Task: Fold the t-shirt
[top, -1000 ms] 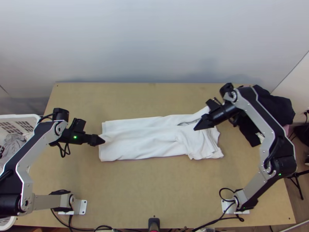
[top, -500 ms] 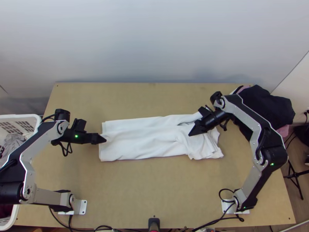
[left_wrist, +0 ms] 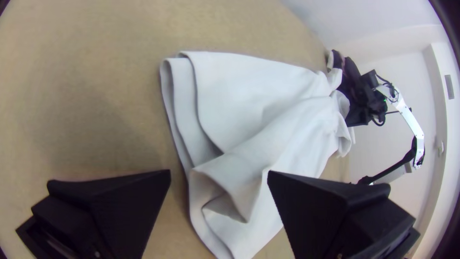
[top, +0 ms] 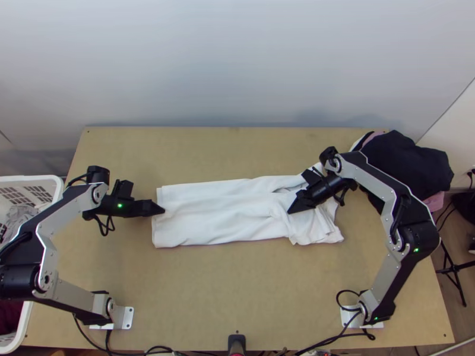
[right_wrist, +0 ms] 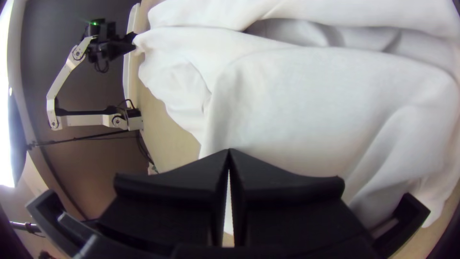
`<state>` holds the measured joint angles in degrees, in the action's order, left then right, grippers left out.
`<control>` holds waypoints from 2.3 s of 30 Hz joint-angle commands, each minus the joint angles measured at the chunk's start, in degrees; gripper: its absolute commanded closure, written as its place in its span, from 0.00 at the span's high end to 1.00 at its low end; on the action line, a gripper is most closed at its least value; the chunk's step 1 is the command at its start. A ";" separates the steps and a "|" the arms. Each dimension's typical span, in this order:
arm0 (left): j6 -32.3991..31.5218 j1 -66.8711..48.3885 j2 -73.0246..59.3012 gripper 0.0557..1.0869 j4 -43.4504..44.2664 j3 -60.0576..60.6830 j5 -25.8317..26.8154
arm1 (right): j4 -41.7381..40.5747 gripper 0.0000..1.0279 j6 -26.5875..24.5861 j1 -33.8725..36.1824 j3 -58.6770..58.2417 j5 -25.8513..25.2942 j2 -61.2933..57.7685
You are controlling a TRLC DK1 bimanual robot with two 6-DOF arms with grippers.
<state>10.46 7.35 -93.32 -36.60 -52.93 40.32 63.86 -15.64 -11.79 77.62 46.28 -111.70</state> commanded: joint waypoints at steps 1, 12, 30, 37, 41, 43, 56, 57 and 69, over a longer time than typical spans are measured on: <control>0.18 -1.73 -1.60 0.95 2.94 0.98 -1.29 | -1.28 0.03 0.70 -0.16 -0.46 0.04 -0.10; -0.70 -4.37 -5.21 0.95 3.90 0.46 0.47 | -1.63 0.03 0.87 -0.42 -0.90 -0.05 -0.36; 0.53 -9.64 -15.23 0.27 1.27 -4.64 9.43 | -6.99 0.03 2.72 -0.07 -0.98 -0.32 -4.14; -0.70 -6.74 -11.10 0.04 1.71 -4.11 9.52 | -6.99 0.03 4.04 0.01 3.76 -0.40 -7.74; -0.88 -6.39 -9.16 0.04 0.12 -4.73 9.61 | -7.78 0.03 5.97 0.54 5.26 -0.58 -9.15; -1.41 -6.39 -8.11 0.04 0.04 -4.91 9.69 | -7.87 0.03 6.06 0.54 5.26 -0.67 -9.76; -7.21 -14.91 -6.88 0.04 -7.70 -18.62 13.47 | -8.57 0.03 6.67 -0.86 3.94 -4.09 -9.15; -7.56 -16.23 -6.97 0.04 -7.96 -19.50 13.47 | -8.57 0.03 6.67 -0.86 3.76 -4.09 -9.06; -10.55 -26.60 -8.99 0.04 -17.80 -33.82 13.65 | 3.56 0.03 7.55 0.72 6.66 0.65 6.32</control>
<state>1.26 -14.13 -100.36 -50.13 -78.35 53.63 59.51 -8.10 -12.47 82.37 43.68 -113.60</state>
